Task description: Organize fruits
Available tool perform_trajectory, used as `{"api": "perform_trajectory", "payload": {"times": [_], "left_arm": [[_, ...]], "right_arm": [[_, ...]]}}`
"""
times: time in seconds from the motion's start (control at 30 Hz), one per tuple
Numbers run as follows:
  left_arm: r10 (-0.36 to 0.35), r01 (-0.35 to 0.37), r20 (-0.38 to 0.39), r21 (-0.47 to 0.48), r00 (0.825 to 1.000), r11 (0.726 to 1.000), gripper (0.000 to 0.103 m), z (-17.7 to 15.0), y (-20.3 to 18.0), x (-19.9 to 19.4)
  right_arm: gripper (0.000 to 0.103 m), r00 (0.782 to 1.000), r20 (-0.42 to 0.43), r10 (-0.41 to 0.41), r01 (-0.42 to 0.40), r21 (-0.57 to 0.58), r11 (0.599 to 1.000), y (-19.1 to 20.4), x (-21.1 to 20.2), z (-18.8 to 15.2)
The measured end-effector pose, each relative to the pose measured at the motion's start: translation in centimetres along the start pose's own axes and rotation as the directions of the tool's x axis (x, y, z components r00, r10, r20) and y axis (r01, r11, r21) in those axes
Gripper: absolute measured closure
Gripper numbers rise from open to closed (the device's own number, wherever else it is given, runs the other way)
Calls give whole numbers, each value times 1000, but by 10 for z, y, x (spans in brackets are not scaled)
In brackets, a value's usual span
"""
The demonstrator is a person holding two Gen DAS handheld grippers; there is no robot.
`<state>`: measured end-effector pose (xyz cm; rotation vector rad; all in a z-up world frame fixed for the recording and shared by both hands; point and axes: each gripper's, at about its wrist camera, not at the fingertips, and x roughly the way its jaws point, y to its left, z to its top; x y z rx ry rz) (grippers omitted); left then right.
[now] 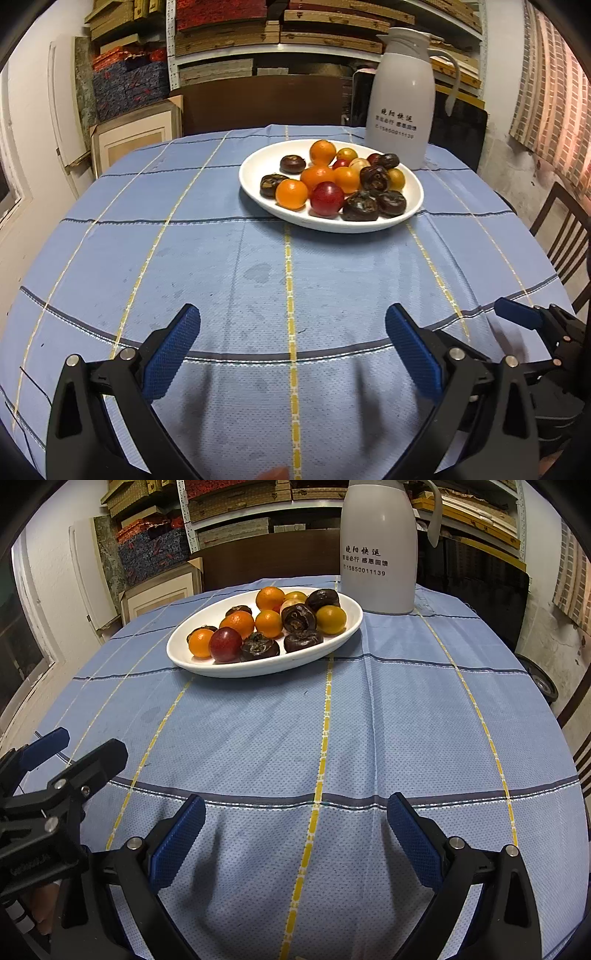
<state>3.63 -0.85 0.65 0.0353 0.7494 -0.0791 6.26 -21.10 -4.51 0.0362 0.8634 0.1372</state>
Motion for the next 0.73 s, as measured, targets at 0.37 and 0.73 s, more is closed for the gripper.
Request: {"api": "perform_trajectory", "payload": {"times": [0.37, 0.73], "left_arm": [[61, -65, 99, 36, 993, 997, 4, -1, -5, -20], [67, -64, 71, -45, 995, 997, 4, 4, 11, -20]], "right_arm": [[4, 1000, 10, 3, -3, 7, 1000, -2, -4, 1], [4, 1000, 9, 3, -4, 10, 1000, -2, -3, 2]]}}
